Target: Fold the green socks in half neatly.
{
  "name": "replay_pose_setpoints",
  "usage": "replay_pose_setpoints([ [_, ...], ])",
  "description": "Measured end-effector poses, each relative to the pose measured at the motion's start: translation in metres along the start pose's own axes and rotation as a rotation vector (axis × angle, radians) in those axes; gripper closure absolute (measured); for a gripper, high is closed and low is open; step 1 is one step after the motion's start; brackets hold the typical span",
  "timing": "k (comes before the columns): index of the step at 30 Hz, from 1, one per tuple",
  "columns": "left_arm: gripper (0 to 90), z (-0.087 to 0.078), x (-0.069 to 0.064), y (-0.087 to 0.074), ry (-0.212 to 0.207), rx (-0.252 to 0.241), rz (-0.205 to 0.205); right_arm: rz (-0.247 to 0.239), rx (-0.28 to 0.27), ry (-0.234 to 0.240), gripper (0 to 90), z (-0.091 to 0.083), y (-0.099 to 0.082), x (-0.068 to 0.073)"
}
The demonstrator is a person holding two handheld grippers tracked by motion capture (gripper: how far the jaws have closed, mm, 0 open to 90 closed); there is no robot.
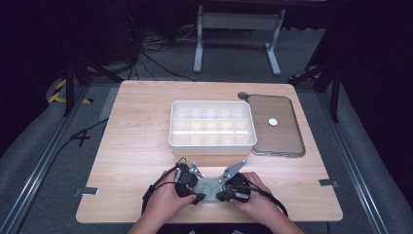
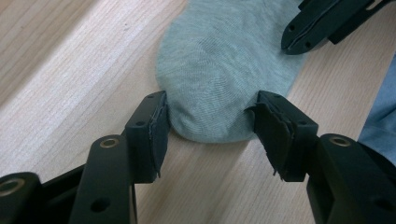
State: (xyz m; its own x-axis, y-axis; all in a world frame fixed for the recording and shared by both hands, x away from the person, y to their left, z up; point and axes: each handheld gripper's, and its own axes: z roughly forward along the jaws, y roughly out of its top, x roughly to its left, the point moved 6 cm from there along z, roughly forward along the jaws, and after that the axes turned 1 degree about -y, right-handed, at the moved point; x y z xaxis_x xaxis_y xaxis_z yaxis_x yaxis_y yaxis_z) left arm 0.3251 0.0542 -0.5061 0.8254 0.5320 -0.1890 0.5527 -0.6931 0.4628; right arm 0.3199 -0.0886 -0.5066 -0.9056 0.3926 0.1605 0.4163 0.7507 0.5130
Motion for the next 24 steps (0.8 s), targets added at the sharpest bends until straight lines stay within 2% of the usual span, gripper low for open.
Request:
replay_pose_setpoints([
  [1,45.7,0.002,-0.002,0.002,-0.002,-0.019,0.021,0.0,0.0,-0.001,89.6,0.0,0.0,0.0],
  [3,48.8,0.003,-0.002,0.003,0.01,-0.019,0.043,0.006,-0.002,0.001,89.7,0.0,0.0,0.0],
  [4,52.3,0.003,-0.003,0.003,0.002,-0.022,0.046,0.008,-0.004,0.005,89.6,0.0,0.0,0.0],
  [6,65.7,0.004,-0.005,0.003,-0.021,-0.026,0.041,0.012,-0.006,0.005,89.6,0.0,-0.001,0.0],
  [8,72.5,0.004,-0.007,0.003,-0.029,-0.016,0.028,0.012,-0.008,0.006,89.6,0.0,-0.001,0.0],
  [14,76.0,0.0,-0.008,0.005,-0.04,-0.008,0.024,0.013,0.002,0.019,86.9,-0.004,-0.002,0.002],
  [17,76.1,-0.002,-0.007,0.004,-0.036,0.001,0.029,0.037,-0.021,-0.024,88.8,-0.015,-0.002,-0.007],
  [18,76.1,-0.002,-0.007,0.004,-0.042,0.0,0.024,0.037,-0.021,-0.024,88.8,-0.015,-0.002,-0.007],
  [19,76.0,-0.004,-0.007,0.004,-0.047,0.006,0.023,0.067,-0.075,-0.039,89.2,-0.022,-0.001,-0.013],
  [20,76.0,-0.004,-0.007,0.004,-0.047,0.006,0.023,0.067,-0.075,-0.039,89.2,-0.022,-0.001,-0.013],
  [21,76.0,-0.004,-0.008,0.004,-0.05,0.006,0.026,0.085,-0.114,-0.045,89.4,-0.024,0.0,-0.014],
  [23,75.9,-0.004,-0.009,0.005,-0.052,0.015,0.029,0.135,-0.206,-0.026,89.7,-0.025,0.005,-0.015],
  [24,75.9,-0.004,-0.01,0.005,-0.054,0.013,0.032,0.145,-0.221,-0.025,89.8,-0.024,0.006,-0.015],
])
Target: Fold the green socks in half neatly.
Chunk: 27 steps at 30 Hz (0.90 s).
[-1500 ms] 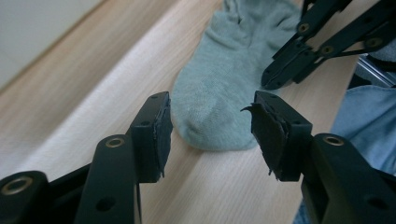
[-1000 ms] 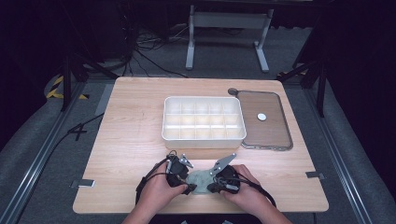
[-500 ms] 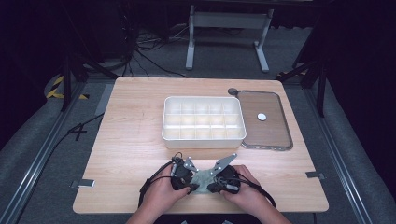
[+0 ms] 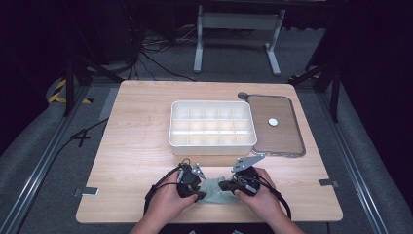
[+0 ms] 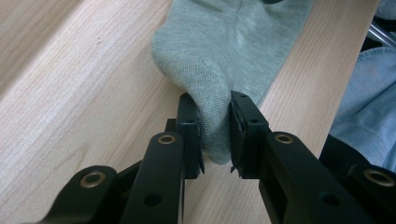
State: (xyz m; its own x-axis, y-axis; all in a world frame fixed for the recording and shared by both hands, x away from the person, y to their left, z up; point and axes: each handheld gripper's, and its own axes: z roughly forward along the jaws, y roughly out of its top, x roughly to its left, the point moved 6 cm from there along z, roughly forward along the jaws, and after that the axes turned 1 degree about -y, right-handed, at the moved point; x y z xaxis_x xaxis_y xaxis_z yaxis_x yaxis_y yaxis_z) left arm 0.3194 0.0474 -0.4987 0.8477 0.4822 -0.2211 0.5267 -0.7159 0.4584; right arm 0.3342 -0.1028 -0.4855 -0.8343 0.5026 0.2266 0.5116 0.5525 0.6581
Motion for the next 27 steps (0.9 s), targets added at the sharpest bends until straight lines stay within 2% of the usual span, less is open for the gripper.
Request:
replay_pose_setpoints([
  [1,75.9,0.0,0.0,0.0,-0.001,0.001,0.001,-0.012,0.0,-0.011,89.8,0.005,0.0,0.0],
  [2,76.0,0.0,-0.001,0.0,-0.002,0.002,-0.004,-0.024,0.028,-0.022,89.8,0.01,-0.003,0.0],
  [6,75.8,-0.002,-0.003,0.002,-0.016,-0.008,0.001,-0.028,0.075,-0.048,89.8,0.023,-0.012,-0.001],
  [10,75.4,-0.007,-0.004,0.006,-0.04,-0.061,0.001,-0.027,0.076,-0.059,89.8,0.024,-0.011,0.0],
  [13,75.8,-0.009,-0.006,0.013,-0.049,-0.12,0.021,-0.029,0.071,-0.066,89.8,0.025,-0.011,0.002],
  [14,76.0,-0.009,-0.008,0.015,-0.052,-0.137,0.03,-0.021,0.066,-0.052,89.7,0.027,-0.011,0.005],
  [16,76.2,-0.007,-0.012,0.018,-0.042,-0.131,0.046,-0.021,0.04,-0.009,89.7,0.032,-0.01,0.012],
  [19,76.5,-0.008,-0.012,0.019,-0.027,-0.12,0.055,-0.032,0.032,-0.029,89.6,0.033,-0.01,0.014],
  [21,76.8,-0.01,-0.012,0.018,-0.031,-0.125,0.037,-0.035,0.035,-0.021,89.0,0.032,-0.01,0.014],
  [24,77.1,-0.014,-0.008,0.015,0.001,-0.094,0.03,-0.008,0.033,0.001,87.1,0.022,-0.01,0.008],
  [25,77.1,-0.015,-0.008,0.015,-0.002,-0.095,0.026,0.011,0.013,0.0,87.8,0.008,-0.007,0.002],
  [27,77.2,-0.017,-0.007,0.015,0.007,-0.075,0.023,0.018,0.032,-0.026,88.2,-0.005,-0.008,-0.006],
])
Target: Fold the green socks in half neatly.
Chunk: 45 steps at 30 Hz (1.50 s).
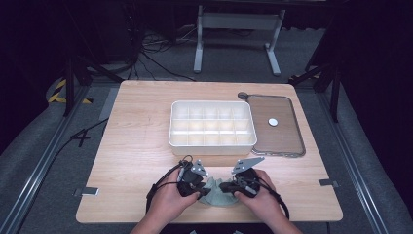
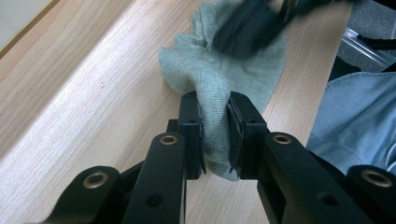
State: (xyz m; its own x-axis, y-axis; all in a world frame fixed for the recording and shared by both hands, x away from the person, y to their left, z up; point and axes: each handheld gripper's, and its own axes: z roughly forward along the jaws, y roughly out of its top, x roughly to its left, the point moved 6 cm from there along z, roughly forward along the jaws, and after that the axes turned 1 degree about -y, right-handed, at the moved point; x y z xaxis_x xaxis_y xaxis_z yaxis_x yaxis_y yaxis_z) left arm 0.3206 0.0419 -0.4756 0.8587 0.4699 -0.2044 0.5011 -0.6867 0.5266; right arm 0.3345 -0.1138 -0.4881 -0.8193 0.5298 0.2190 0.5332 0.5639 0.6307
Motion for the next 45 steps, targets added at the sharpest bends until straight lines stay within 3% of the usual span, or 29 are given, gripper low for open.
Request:
replay_pose_setpoints([
  [2,77.3,-0.001,0.001,0.0,0.006,0.015,-0.002,0.006,0.039,-0.025,88.3,-0.009,-0.005,-0.008],
  [5,77.3,-0.001,0.001,0.002,-0.002,0.017,-0.009,0.008,0.118,-0.042,87.9,-0.008,-0.017,-0.013],
  [7,77.3,0.0,0.001,0.004,-0.001,0.027,-0.002,0.015,0.145,-0.02,89.1,0.0,-0.023,-0.01],
  [14,77.0,0.007,-0.006,0.013,-0.025,0.012,0.015,0.024,0.096,0.01,89.7,0.007,-0.023,-0.003],
  [22,75.5,0.031,-0.014,0.02,-0.065,0.042,0.031,0.04,0.064,0.008,89.7,0.007,-0.027,-0.003],
  [25,55.0,0.04,-0.018,0.02,-0.107,0.036,0.078,0.05,0.053,0.01,89.7,0.006,-0.027,-0.003],
  [27,47.2,0.033,-0.02,0.02,-0.134,0.012,0.085,0.052,0.056,0.009,89.3,0.006,-0.028,-0.003],
  [29,45.1,0.02,-0.018,0.022,-0.142,-0.019,0.082,0.047,0.064,-0.001,88.1,0.004,-0.028,-0.003],
  [33,53.6,0.002,-0.015,0.021,-0.123,-0.048,0.055,0.039,0.067,-0.005,87.9,0.003,-0.027,-0.006],
  [35,62.7,-0.001,-0.015,0.014,-0.117,-0.004,0.041,0.041,0.069,-0.004,89.2,0.004,-0.026,-0.007],
  [37,74.9,0.004,-0.019,0.008,-0.141,0.047,0.034,0.038,0.069,-0.003,89.5,0.005,-0.025,-0.009],
  [39,84.2,0.008,-0.02,0.007,-0.141,0.053,0.038,0.039,0.071,-0.003,89.5,0.005,-0.025,-0.009],
  [43,87.9,0.021,-0.027,0.005,-0.131,0.101,0.081,0.031,0.073,-0.008,89.6,0.006,-0.024,-0.009],
  [45,88.7,0.025,-0.03,0.009,-0.122,0.081,0.103,0.029,0.073,-0.014,89.7,0.006,-0.024,-0.009],
])
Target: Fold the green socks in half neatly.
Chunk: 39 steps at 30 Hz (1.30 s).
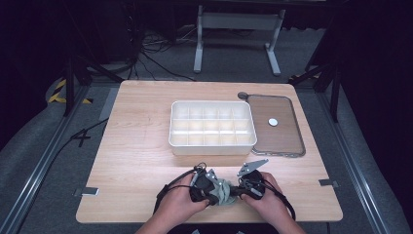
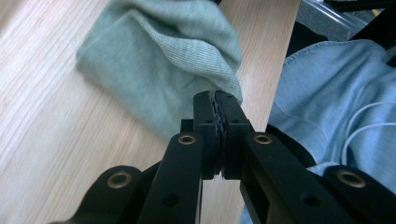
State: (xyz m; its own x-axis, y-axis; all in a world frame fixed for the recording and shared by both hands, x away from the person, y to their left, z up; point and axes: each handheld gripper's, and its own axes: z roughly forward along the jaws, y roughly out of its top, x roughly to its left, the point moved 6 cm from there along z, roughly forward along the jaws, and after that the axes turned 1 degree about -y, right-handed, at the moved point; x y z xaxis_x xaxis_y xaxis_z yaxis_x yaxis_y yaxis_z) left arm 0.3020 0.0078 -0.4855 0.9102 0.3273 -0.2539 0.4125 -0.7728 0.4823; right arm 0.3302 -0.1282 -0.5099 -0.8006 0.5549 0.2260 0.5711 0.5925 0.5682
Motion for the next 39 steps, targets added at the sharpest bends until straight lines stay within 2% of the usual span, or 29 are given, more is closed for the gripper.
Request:
replay_pose_setpoints([
  [2,88.8,0.005,-0.001,0.005,0.007,-0.026,0.017,0.002,-0.004,-0.003,89.7,0.0,0.0,0.0],
  [4,88.7,0.013,0.0,0.007,0.02,-0.024,0.03,0.009,-0.005,-0.005,89.7,0.0,-0.001,0.0],
  [6,88.8,0.021,0.0,0.006,0.02,-0.021,0.016,0.014,-0.016,0.001,89.5,0.0,-0.001,0.001],
  [9,88.6,0.022,0.002,0.006,0.012,-0.032,0.0,0.022,-0.013,0.005,87.1,-0.002,-0.002,0.0],
  [11,88.0,0.022,0.002,0.005,0.01,-0.043,-0.005,0.024,-0.013,0.009,85.9,-0.009,-0.001,-0.002],
  [13,87.4,0.023,0.002,0.005,0.007,-0.046,-0.01,0.029,-0.045,-0.011,85.2,-0.022,0.003,-0.005],
  [14,87.4,0.023,0.002,0.005,0.008,-0.051,-0.012,0.029,-0.045,-0.011,85.2,-0.022,0.003,-0.005],
  [16,85.2,0.021,0.001,0.005,0.012,-0.054,-0.009,0.03,-0.096,-0.024,84.7,-0.039,0.01,-0.004],
  [19,81.6,0.013,-0.001,0.007,-0.002,-0.083,-0.017,-0.009,-0.146,-0.026,84.6,-0.054,0.02,0.005],
  [21,82.9,0.002,-0.002,0.008,-0.061,-0.134,-0.042,-0.027,-0.165,-0.007,84.3,-0.057,0.024,0.013],
  [22,83.4,-0.005,-0.002,0.009,-0.073,-0.159,-0.049,-0.039,-0.171,0.003,84.3,-0.057,0.026,0.016],
  [23,83.7,-0.011,0.0,0.008,-0.055,-0.168,-0.052,-0.047,-0.171,0.01,84.3,-0.056,0.027,0.019],
  [26,83.1,-0.026,0.009,0.002,0.039,-0.171,-0.064,-0.071,-0.166,0.027,84.3,-0.047,0.031,0.028],
  [28,82.9,-0.032,0.014,-0.003,0.05,-0.189,-0.09,-0.101,-0.144,0.033,83.4,-0.036,0.032,0.033],
  [30,82.9,-0.033,0.017,-0.006,0.068,-0.185,-0.095,-0.112,-0.118,0.03,82.9,-0.027,0.031,0.035],
  [33,83.3,-0.031,0.018,-0.008,0.08,-0.175,-0.096,-0.102,-0.094,0.033,83.1,-0.02,0.029,0.033],
  [35,83.7,-0.029,0.018,-0.008,0.098,-0.165,-0.077,-0.062,-0.086,0.013,83.7,-0.019,0.027,0.025],
  [39,83.7,-0.024,0.018,-0.006,0.099,-0.159,-0.057,-0.042,-0.06,-0.018,83.9,-0.019,0.02,0.012],
])
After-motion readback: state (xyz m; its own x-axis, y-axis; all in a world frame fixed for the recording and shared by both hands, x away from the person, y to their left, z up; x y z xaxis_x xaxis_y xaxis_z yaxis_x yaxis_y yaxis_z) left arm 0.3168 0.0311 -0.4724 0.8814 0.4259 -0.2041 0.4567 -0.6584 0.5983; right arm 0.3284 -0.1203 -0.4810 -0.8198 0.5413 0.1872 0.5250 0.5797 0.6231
